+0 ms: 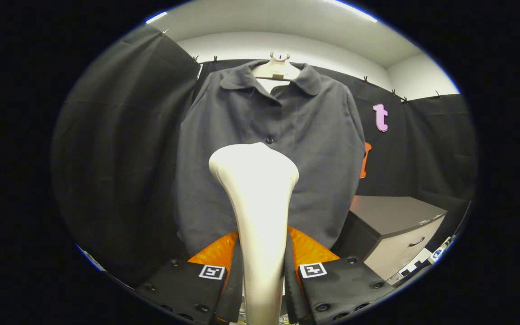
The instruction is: Iron the clothes twice with a garment steamer, once on the left side and once on the right side.
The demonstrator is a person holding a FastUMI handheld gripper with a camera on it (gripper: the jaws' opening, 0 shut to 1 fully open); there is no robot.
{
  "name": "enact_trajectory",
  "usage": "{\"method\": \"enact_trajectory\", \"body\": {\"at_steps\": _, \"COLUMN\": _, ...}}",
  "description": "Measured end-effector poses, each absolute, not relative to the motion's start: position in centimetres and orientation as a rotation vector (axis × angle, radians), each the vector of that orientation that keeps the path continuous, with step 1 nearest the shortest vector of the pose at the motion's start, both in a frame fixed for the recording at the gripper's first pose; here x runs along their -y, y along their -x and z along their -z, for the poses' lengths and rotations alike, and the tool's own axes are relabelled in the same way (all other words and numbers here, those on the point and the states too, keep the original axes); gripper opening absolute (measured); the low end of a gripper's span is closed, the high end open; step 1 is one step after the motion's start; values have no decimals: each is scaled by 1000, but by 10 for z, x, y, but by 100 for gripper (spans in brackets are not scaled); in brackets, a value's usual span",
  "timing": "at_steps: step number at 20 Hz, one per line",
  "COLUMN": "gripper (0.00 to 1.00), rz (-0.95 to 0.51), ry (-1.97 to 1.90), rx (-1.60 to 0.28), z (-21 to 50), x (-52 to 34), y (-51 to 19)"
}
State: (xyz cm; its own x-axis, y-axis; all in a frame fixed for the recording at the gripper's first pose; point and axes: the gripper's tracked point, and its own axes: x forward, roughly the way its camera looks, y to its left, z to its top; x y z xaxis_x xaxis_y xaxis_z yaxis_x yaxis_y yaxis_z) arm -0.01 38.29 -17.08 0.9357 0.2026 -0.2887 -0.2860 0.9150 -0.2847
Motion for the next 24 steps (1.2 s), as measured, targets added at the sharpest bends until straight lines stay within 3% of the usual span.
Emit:
{"method": "enact_trajectory", "body": {"at_steps": 9, "gripper": 46, "rz": -186, "ry": 306, "rx": -147, "z": 100, "x": -334, "y": 21}}
{"method": "enact_trajectory", "body": {"at_steps": 24, "gripper": 46, "rz": -107, "ry": 310, "rx": -77, "z": 59, "x": -295, "y": 47}}
